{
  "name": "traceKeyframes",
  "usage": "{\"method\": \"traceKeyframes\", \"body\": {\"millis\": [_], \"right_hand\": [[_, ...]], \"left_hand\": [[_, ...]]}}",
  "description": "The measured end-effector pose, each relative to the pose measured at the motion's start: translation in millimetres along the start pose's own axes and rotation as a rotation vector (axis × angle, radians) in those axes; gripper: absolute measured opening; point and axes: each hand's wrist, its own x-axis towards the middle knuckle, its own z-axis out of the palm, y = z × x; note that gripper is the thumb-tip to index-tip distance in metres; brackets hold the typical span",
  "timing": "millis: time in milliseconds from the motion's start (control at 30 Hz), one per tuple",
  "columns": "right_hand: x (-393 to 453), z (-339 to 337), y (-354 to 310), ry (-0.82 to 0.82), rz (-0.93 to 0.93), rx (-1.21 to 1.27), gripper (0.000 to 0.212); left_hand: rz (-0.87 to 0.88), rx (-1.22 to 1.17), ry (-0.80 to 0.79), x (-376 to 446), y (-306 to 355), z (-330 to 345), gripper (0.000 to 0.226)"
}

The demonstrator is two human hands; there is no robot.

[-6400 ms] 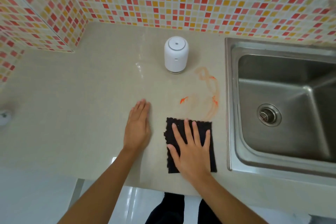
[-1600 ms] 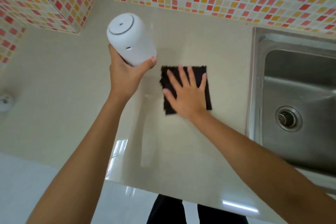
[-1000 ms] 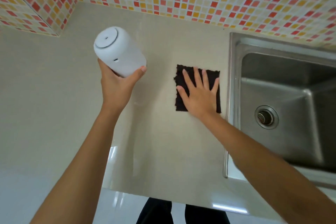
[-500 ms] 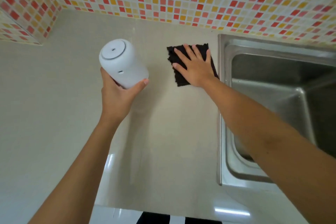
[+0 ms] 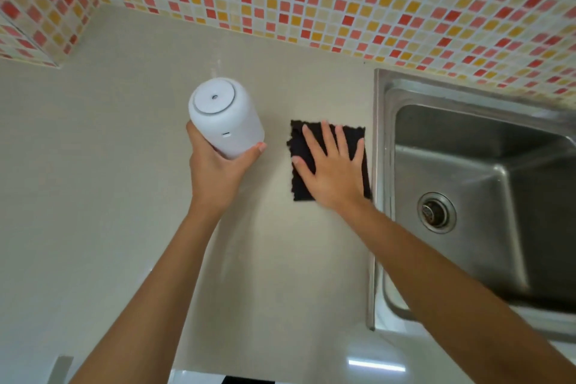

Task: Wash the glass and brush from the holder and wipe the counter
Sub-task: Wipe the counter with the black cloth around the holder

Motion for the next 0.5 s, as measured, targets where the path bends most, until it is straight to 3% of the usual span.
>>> {"method": "traceKeyframes", "body": {"millis": [100, 200, 400, 500], "right_hand": [[79, -10, 14, -0.018, 0.169, 0.056, 0.067], [99, -9, 2, -0.008, 0.263, 0.071, 0.069], [-44, 13, -44, 0.088, -0.049, 0.01, 0.068], [-37, 13, -43, 0.031, -0.157, 0.004, 0.068]], "left_hand": [[-0.004, 0.001, -0.018, -5, -7, -8, 0.094], [-0.005, 0.032, -0.027, -10, -10, -17, 0.095], [0.031, 0.061, -0.003, 0, 1, -26, 0.096], [0.046, 0.049, 0.007, 7, 7, -26, 0.096]]}}
